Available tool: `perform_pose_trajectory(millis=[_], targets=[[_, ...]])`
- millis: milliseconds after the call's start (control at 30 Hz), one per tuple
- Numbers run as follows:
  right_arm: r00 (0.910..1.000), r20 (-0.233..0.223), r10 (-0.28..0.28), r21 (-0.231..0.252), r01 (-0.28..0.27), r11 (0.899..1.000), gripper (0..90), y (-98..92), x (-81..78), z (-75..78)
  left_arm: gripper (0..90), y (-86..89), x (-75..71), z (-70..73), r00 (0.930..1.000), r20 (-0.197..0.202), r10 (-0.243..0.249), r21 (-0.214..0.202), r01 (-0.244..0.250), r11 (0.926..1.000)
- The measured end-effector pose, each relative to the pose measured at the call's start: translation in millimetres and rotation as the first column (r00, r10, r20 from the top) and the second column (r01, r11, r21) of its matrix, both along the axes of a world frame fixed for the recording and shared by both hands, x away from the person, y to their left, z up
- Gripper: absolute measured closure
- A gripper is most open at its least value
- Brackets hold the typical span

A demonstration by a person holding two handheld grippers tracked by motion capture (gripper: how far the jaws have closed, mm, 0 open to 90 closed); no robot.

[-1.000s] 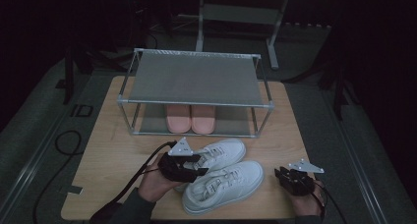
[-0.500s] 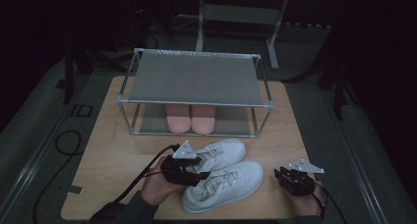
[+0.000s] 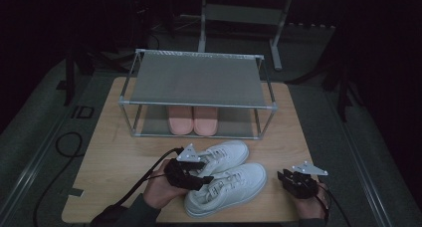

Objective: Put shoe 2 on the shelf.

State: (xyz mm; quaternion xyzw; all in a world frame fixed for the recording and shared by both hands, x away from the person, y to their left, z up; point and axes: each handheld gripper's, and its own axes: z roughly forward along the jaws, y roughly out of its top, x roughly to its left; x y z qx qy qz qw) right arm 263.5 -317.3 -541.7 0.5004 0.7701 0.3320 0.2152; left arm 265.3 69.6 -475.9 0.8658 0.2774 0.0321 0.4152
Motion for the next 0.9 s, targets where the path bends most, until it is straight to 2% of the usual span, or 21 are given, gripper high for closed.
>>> perform_pose_trajectory(millis=[100, 267, 367, 400, 633, 833, 900], targets=[[1.0, 0.0, 0.0, 0.0, 0.0, 1.0, 69.5, -0.4, 0.0, 0.0, 40.5, -3.3, -1.0, -1.5, 0.9998, 0.003, -0.019, 0.017, 0.018, 0.9997], [1.0, -0.001, -0.001, 0.002, 0.001, 1.0, 69.2, -0.5, 0.0, 0.0, 41.2, -6.6, -0.5, -3.9, 0.9996, 0.014, -0.022, 0.066, 0.021, 0.9976], [1.0, 0.0, 0.0, 0.001, 0.0, 1.0, 69.1, -0.4, 0.0, -0.1, 42.9, -8.5, -0.3, -4.2, 0.9996, 0.02, -0.022, 0.071, 0.02, 0.9973], [1.0, 0.001, 0.0, 0.002, 0.0, 1.0, 69.1, -0.3, 0.0, -0.1, 42.9, -9.5, 0.8, -4.3, 0.9991, 0.02, -0.036, 0.08, 0.034, 0.9962], [1.0, -0.002, 0.001, -0.001, -0.001, 1.0, 68.4, -0.2, 0.4, -0.8, 44.1, -11.1, 3.3, -4.4, 0.9992, -0.012, -0.039, 0.093, 0.04, 0.9948], [1.0, -0.002, 0.0, -0.001, 0.0, 1.0, 68.0, -0.1, 0.5, -1.0, 44.0, -15.3, 6.4, -3.5, 0.9981, -0.043, -0.044, 0.133, 0.049, 0.9899], [1.0, -0.001, -0.001, -0.001, 0.001, 1.0, 68.0, -0.3, 0.5, -1.0, 44.1, -15.9, 6.9, -3.1, 0.9977, -0.041, -0.055, 0.144, 0.06, 0.9878]])
